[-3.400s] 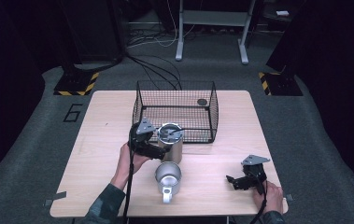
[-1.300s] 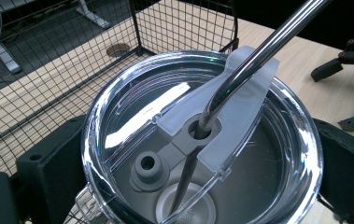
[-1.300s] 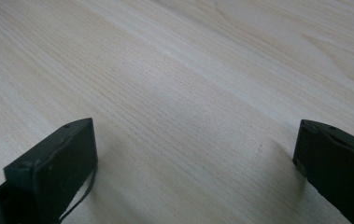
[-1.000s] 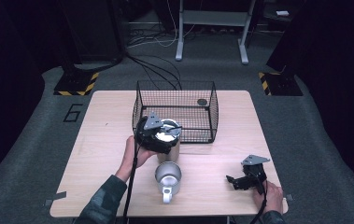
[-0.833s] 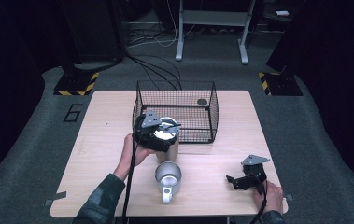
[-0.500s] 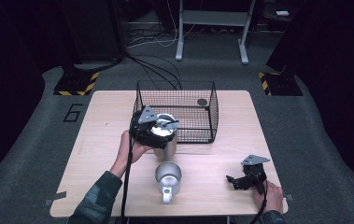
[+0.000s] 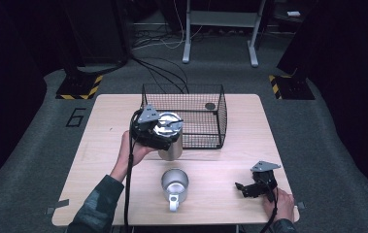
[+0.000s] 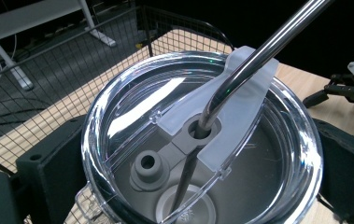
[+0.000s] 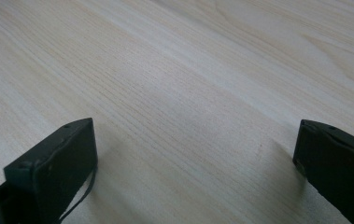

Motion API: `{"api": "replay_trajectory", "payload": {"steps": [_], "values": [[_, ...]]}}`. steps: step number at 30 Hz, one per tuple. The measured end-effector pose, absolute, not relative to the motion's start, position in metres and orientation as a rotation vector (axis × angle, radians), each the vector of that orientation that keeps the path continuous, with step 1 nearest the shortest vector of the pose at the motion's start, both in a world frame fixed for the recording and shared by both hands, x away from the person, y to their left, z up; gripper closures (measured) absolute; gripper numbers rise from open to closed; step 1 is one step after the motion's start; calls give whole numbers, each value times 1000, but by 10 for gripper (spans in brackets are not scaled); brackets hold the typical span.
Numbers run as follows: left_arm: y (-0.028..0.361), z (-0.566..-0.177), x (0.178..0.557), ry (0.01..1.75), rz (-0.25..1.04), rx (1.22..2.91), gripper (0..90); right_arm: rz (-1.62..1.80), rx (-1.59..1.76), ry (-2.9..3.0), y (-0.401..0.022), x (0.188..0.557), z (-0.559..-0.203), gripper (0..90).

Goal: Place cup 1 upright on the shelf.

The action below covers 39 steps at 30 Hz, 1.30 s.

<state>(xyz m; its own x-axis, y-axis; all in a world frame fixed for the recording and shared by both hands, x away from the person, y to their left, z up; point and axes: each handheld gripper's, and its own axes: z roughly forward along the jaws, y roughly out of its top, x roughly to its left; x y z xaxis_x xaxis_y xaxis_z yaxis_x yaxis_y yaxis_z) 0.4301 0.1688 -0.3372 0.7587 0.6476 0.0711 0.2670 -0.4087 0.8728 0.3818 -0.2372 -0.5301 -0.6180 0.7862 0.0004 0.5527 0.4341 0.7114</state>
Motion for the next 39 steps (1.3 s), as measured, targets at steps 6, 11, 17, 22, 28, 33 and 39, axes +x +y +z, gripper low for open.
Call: {"api": "replay_trajectory", "payload": {"steps": [6,11,17,22,28,33,39], "values": [[173,-326,430,688,518,1981,41,986,1153,2360,-237,381,-530,0],[174,-319,432,678,528,1983,41,988,1153,2358,-237,382,-530,0],[176,-311,436,682,531,1979,41,986,1147,2361,-237,382,-530,0],[179,-303,439,689,540,1955,41,987,1147,2361,-237,382,-530,0],[180,-295,443,689,545,1949,41,987,1151,2361,-237,382,-530,0],[181,-291,451,702,554,1959,41,986,1153,2361,-237,382,-530,0],[181,-284,458,718,578,1954,41,987,1151,2361,-237,382,-530,0]]}}
